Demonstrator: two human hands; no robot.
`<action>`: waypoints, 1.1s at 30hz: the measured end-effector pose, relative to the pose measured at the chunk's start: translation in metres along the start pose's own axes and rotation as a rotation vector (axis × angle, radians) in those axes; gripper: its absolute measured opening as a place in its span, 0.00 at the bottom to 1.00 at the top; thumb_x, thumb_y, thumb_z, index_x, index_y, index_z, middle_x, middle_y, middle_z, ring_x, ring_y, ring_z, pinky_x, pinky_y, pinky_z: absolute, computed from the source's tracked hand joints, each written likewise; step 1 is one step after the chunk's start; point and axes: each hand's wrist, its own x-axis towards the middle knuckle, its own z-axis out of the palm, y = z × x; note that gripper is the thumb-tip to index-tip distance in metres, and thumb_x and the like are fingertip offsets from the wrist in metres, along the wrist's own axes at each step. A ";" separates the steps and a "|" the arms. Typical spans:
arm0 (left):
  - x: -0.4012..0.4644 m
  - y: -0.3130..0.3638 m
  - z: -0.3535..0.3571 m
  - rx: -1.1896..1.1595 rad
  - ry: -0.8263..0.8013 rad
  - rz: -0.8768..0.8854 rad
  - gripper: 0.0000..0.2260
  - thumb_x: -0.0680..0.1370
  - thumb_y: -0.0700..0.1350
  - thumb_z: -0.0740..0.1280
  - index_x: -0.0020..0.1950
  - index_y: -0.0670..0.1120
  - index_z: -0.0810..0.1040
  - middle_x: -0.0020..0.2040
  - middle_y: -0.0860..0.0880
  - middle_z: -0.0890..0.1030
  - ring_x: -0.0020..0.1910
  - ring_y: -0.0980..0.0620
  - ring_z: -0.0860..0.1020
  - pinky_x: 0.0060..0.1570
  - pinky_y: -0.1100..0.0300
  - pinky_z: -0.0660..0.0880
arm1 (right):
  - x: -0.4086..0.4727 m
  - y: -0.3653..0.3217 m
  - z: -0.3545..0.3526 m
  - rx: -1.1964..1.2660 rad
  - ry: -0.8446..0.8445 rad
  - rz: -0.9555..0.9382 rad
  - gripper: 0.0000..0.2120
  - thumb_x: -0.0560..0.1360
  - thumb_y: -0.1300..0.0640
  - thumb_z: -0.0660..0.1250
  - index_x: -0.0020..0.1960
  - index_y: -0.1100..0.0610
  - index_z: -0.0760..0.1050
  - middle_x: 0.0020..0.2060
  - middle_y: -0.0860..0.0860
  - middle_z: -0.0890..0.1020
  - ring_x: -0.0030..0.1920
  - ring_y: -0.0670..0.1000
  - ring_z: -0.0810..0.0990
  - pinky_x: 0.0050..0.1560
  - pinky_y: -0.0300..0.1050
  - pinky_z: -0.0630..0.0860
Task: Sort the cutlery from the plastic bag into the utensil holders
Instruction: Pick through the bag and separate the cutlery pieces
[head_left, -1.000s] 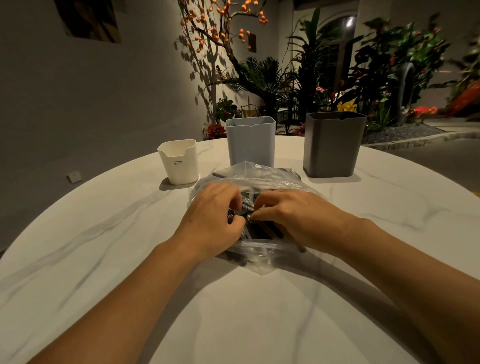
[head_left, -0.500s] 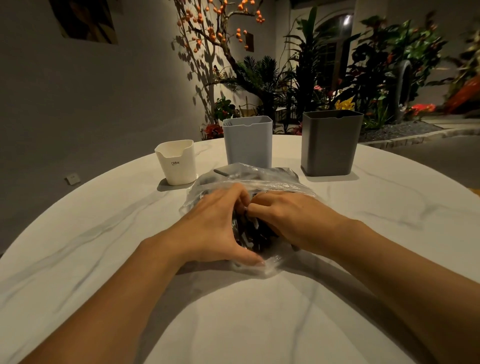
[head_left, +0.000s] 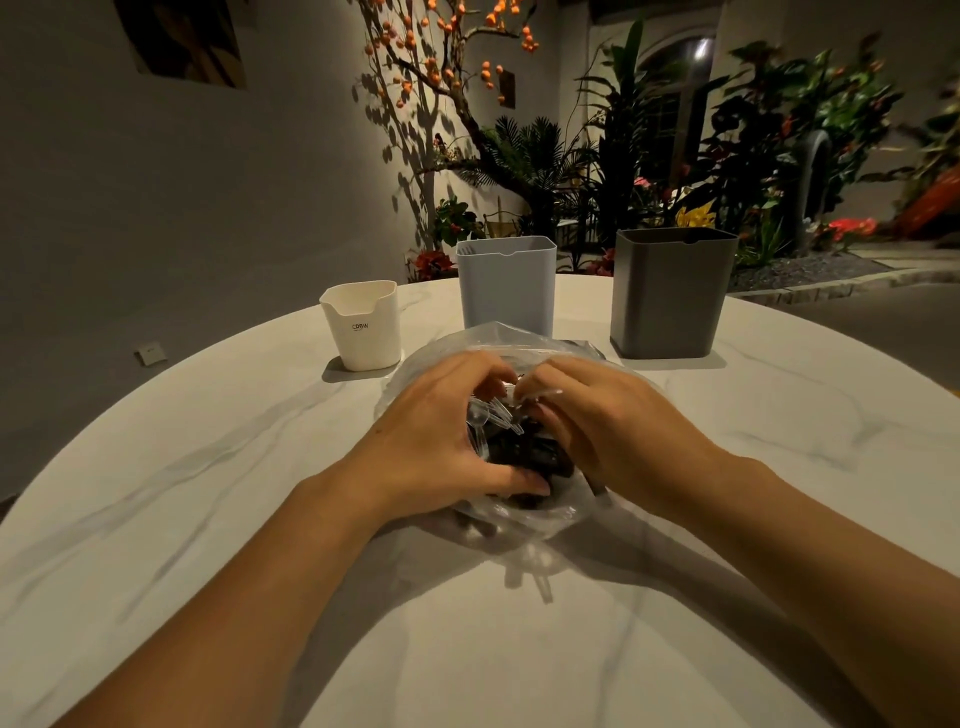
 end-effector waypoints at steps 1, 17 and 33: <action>0.001 -0.002 0.002 0.001 0.033 0.029 0.29 0.67 0.61 0.78 0.63 0.59 0.72 0.57 0.65 0.73 0.58 0.64 0.73 0.58 0.68 0.74 | 0.001 -0.003 -0.002 0.034 0.033 0.003 0.22 0.69 0.56 0.74 0.62 0.60 0.78 0.53 0.58 0.84 0.50 0.57 0.84 0.49 0.44 0.79; 0.008 0.024 0.009 0.007 0.566 0.253 0.11 0.78 0.44 0.70 0.58 0.41 0.81 0.52 0.45 0.82 0.52 0.59 0.76 0.54 0.73 0.74 | 0.013 -0.023 -0.020 0.453 0.216 0.208 0.11 0.76 0.55 0.65 0.58 0.54 0.77 0.50 0.43 0.80 0.48 0.43 0.80 0.53 0.30 0.77; 0.013 0.035 -0.014 -0.732 0.415 -0.269 0.04 0.79 0.45 0.66 0.49 0.50 0.81 0.43 0.54 0.86 0.48 0.54 0.84 0.51 0.62 0.80 | 0.023 -0.027 -0.046 1.150 0.404 0.610 0.15 0.69 0.57 0.73 0.55 0.58 0.79 0.46 0.51 0.87 0.46 0.48 0.86 0.41 0.36 0.78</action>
